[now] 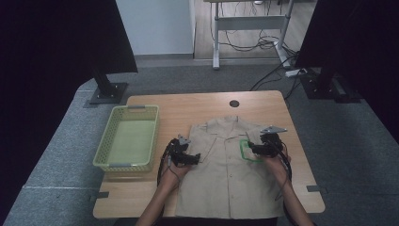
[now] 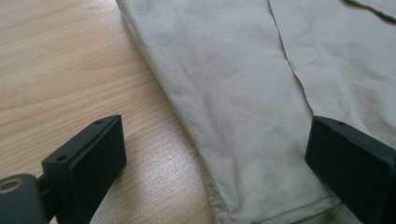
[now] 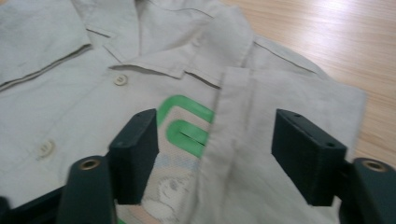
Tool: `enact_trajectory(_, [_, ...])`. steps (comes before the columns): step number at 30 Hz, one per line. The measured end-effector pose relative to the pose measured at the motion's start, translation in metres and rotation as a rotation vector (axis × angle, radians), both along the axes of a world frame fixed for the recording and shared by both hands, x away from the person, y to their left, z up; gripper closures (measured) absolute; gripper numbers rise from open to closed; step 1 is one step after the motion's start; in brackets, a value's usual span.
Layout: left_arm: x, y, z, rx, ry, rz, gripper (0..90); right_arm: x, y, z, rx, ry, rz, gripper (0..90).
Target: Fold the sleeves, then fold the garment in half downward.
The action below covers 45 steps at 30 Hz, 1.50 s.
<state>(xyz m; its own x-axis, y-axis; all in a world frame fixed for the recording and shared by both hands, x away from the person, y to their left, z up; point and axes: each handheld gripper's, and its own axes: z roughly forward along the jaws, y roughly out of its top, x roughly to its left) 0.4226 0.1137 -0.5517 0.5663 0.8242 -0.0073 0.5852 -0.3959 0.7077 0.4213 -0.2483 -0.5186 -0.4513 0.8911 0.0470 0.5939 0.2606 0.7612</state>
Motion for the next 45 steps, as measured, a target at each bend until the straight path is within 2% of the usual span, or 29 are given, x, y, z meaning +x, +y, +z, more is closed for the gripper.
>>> enact_trajectory(6, [0.0, 0.0, 0.0, 0.002, 0.003, -0.004, 4.0, -0.004, -0.02, -0.003, -0.003, 0.001, -0.035, 21.8])
enact_trajectory(13, [0.0, 0.0, 0.0, -0.002, -0.001, 0.004, 4.5, -0.007, -0.045, -0.017, -0.014, 0.014, -0.078, 14.9])
enact_trajectory(15, [-0.001, 0.001, 0.0, -0.007, -0.013, 0.0, 8.7, -0.009, -0.051, -0.022, -0.016, 0.021, -0.084, 13.9])
enact_trajectory(17, [-0.001, 0.002, 0.001, 0.004, -0.026, -0.005, 9.0, -0.01, -0.056, -0.028, -0.018, 0.031, -0.09, 13.4])
enact_trajectory(18, [-0.001, 0.002, 0.001, 0.028, -0.052, -0.006, 9.0, -0.011, -0.057, -0.03, -0.019, 0.034, -0.092, 13.1])
enact_trajectory(20, [-0.002, 0.001, 0.001, 0.047, -0.08, -0.001, 9.0, -0.011, -0.061, -0.037, -0.024, 0.051, -0.094, 12.0])
enact_trajectory(23, [0.0, 0.004, 0.001, 0.032, -0.056, -0.001, 9.0, -0.012, -0.063, -0.037, -0.039, 0.05, -0.097, 11.8])
enact_trajectory(25, [0.002, 0.007, 0.0, -0.003, -0.012, 0.002, 9.0, -0.013, -0.062, -0.037, -0.043, 0.047, -0.099, 12.0])
enact_trajectory(26, [0.002, 0.008, 0.0, -0.006, -0.005, 0.012, 8.2, -0.014, -0.062, -0.037, -0.041, 0.047, -0.105, 13.4])
enact_trajectory(31, [-0.003, 0.013, 0.0, -0.004, -0.008, 0.01, 8.0, -0.029, -0.059, -0.036, -0.04, 0.044, -0.094, 14.2])
enact_trajectory(34, [-0.01, 0.015, 0.001, -0.004, -0.008, 0.008, 8.0, -0.044, -0.056, -0.036, -0.039, 0.044, -0.081, 14.3])
enact_trajectory(45, [-0.046, 0.028, 0.001, -0.004, -0.006, -0.026, 8.0, -0.088, -0.046, -0.035, -0.039, 0.045, -0.039, 13.9])
